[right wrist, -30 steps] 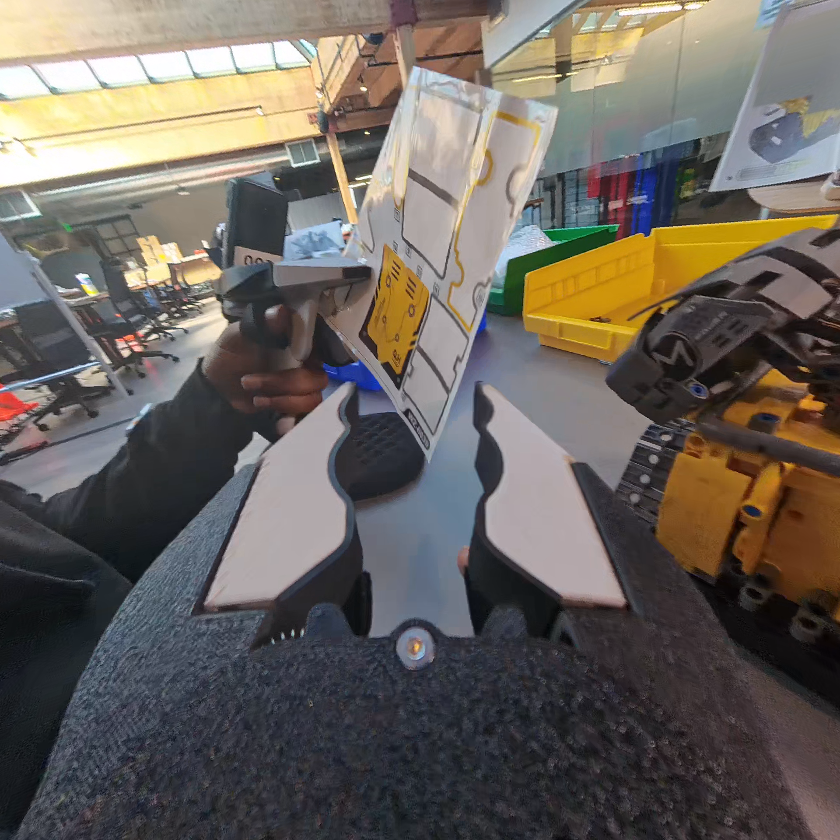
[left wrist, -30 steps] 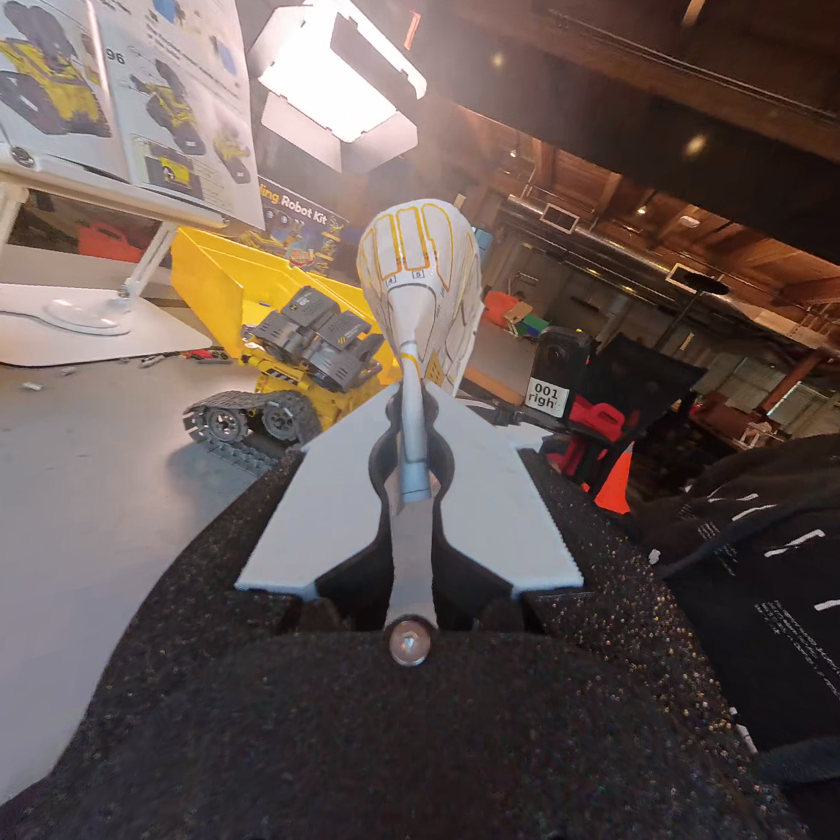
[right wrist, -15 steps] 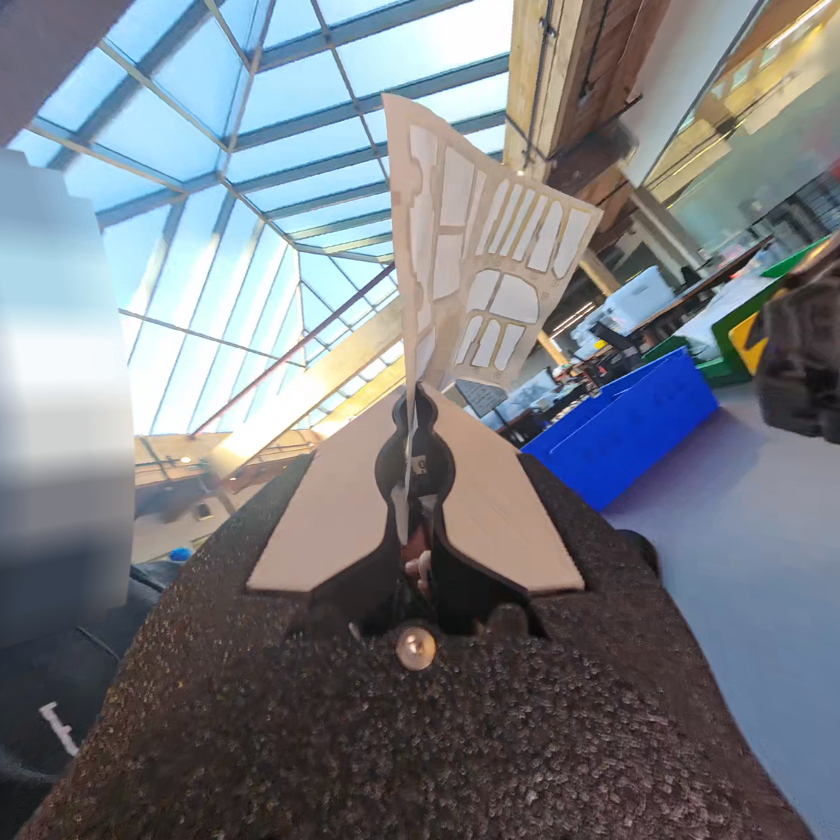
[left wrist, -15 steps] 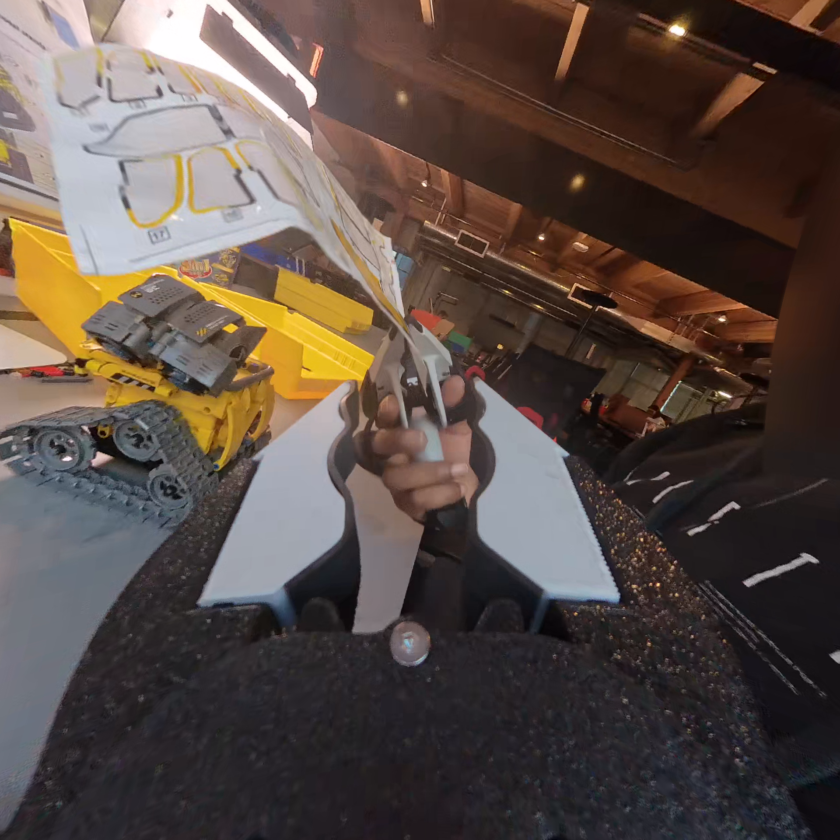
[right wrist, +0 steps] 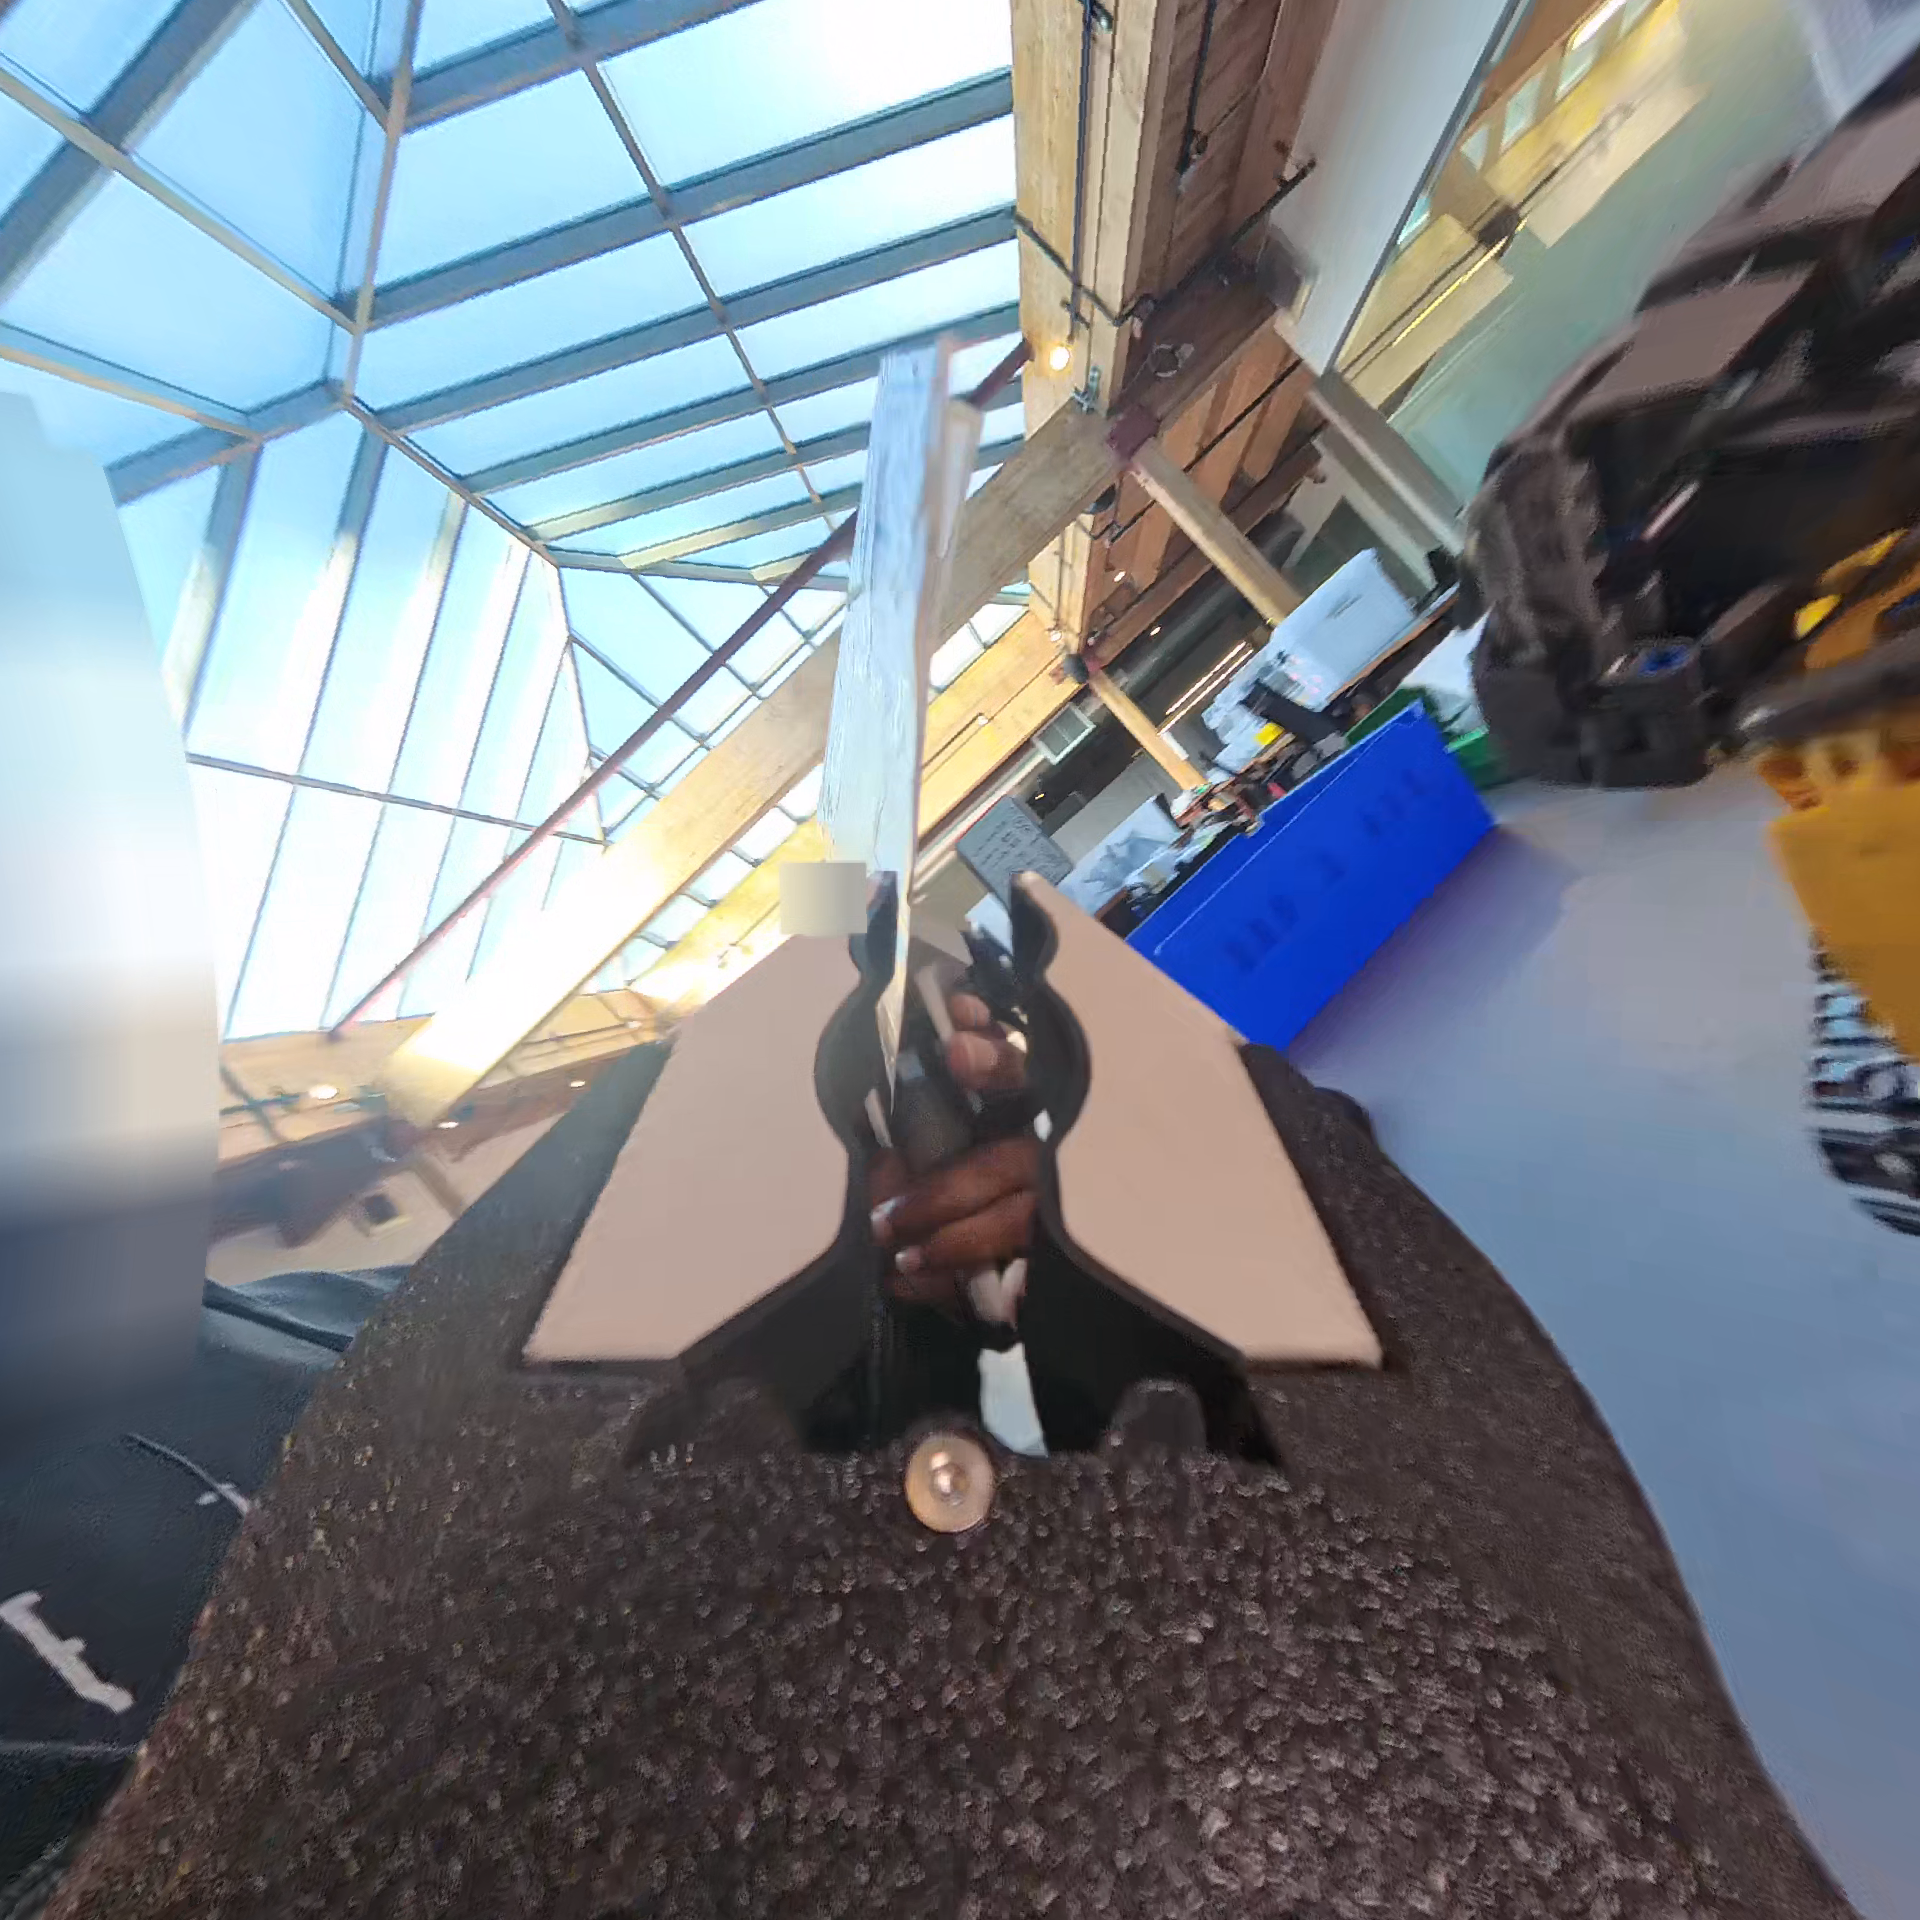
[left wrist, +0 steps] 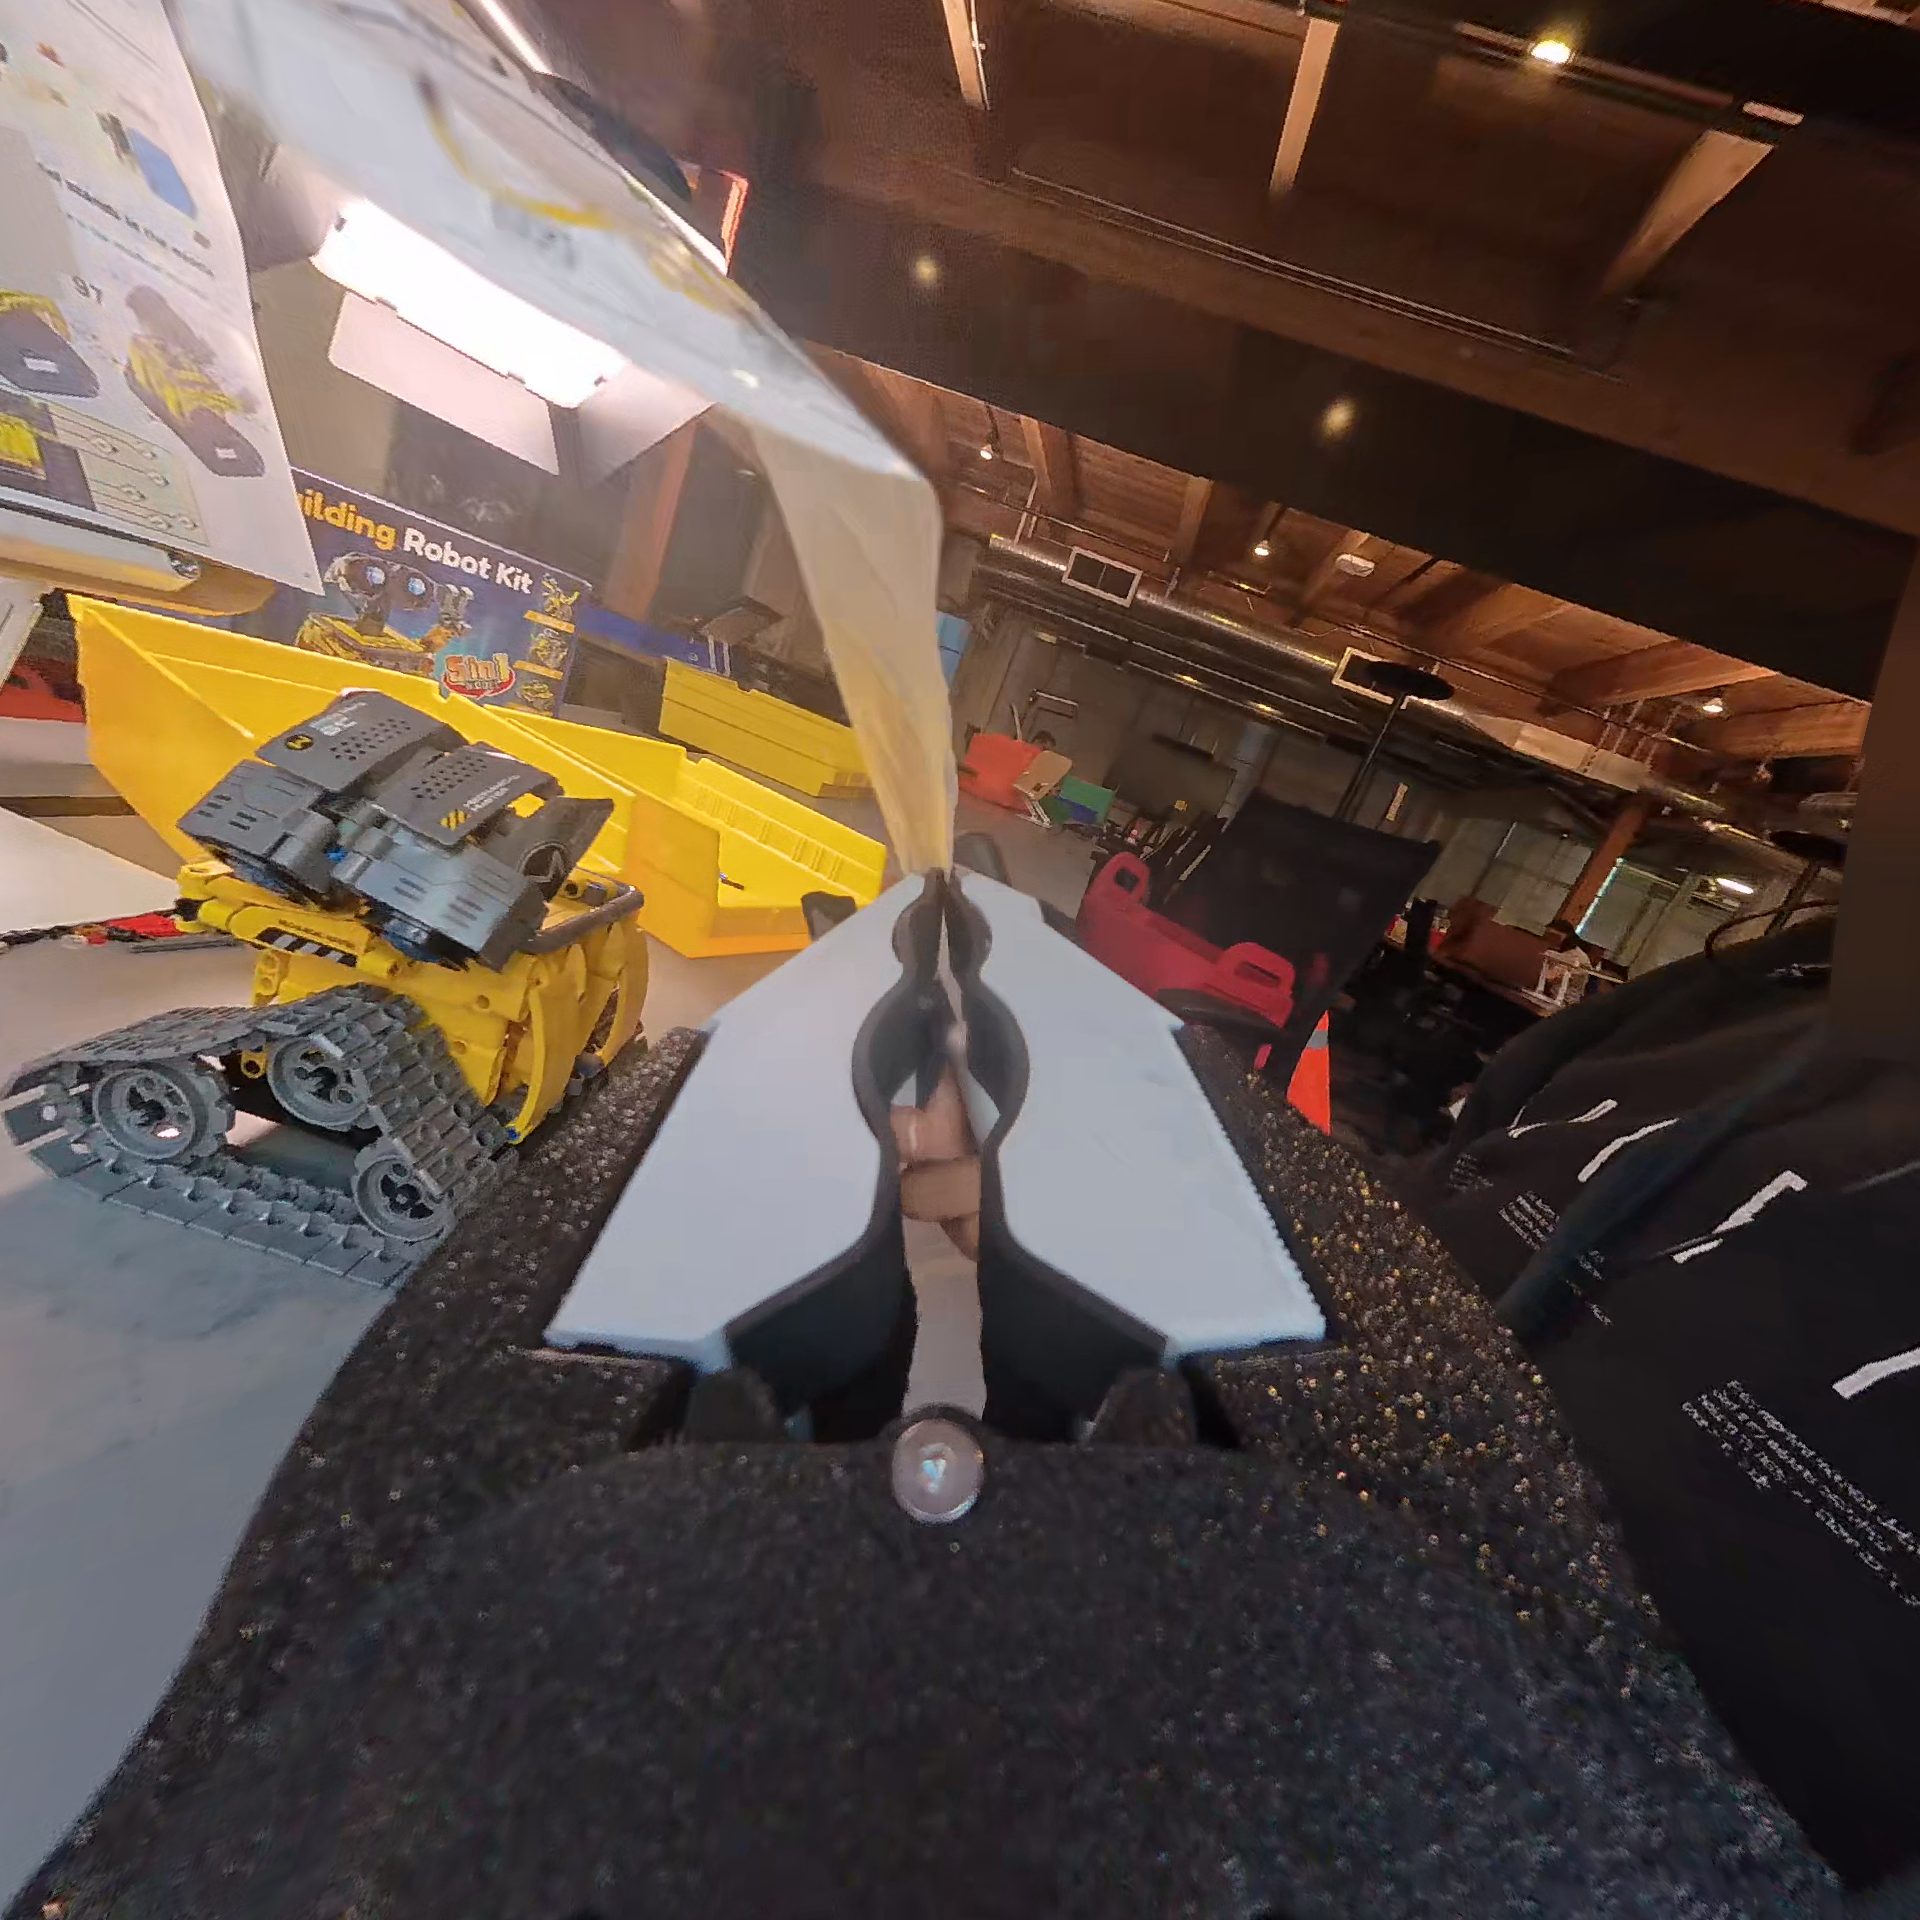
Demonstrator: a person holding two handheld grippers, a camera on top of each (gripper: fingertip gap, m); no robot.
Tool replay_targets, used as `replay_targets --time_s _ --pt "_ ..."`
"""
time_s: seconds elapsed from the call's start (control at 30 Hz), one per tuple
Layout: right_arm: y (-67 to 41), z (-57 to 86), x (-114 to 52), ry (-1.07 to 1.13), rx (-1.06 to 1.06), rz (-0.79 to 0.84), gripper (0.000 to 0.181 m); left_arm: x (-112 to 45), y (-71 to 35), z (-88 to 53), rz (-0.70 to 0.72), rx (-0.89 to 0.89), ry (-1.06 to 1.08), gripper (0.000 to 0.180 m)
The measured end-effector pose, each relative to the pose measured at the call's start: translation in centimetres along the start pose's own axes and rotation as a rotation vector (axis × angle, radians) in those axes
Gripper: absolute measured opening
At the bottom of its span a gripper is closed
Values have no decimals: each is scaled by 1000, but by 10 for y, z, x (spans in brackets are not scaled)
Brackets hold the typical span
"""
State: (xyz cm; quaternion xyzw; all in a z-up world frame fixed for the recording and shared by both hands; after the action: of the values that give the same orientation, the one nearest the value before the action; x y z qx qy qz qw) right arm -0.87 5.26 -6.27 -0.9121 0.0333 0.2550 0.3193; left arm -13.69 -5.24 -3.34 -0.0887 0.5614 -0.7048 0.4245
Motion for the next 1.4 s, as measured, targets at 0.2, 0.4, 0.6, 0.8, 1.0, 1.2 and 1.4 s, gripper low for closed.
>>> replay_targets --time_s 0.2,0.4,0.6,0.8,1.0,1.2,1.4 --pt "-15 -52 18 188 1014 -129 39 11 6 -15 -70 41 -90 0" --pt "29 -42 -11 222 1373 -493 57 1 24 -9 -160 39 -68 0" --pt "45 -25 -19 218 1287 -524 37 -1 25 -2 -169 11 -7 0" --pt "43 -23 -14 213 1268 -456 21 -1 28 -2 -153 42 23 0" --pt "45 -25 -10 208 1325 -412 17 -2 28 0 -147 23 22 0" --pt "43 -25 -3 234 1460 -364 6 1 22 0 -95 47 30 0" --pt "32 -35 1 210 1494 -177 0 -2 19 8 -38 45 84 0"
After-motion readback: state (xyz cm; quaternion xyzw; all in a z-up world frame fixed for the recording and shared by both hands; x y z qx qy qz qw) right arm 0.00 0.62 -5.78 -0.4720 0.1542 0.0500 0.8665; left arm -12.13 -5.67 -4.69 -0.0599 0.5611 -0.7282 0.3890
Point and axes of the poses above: each gripper's, where its closed fingertips meet, x back along the fingers, y out of its underside, z = x × y across the jaws, the point moved 7 cm from there along x, back along the fingers, and after that the axes turned 4 degrees about z, right-handed, at the moved point
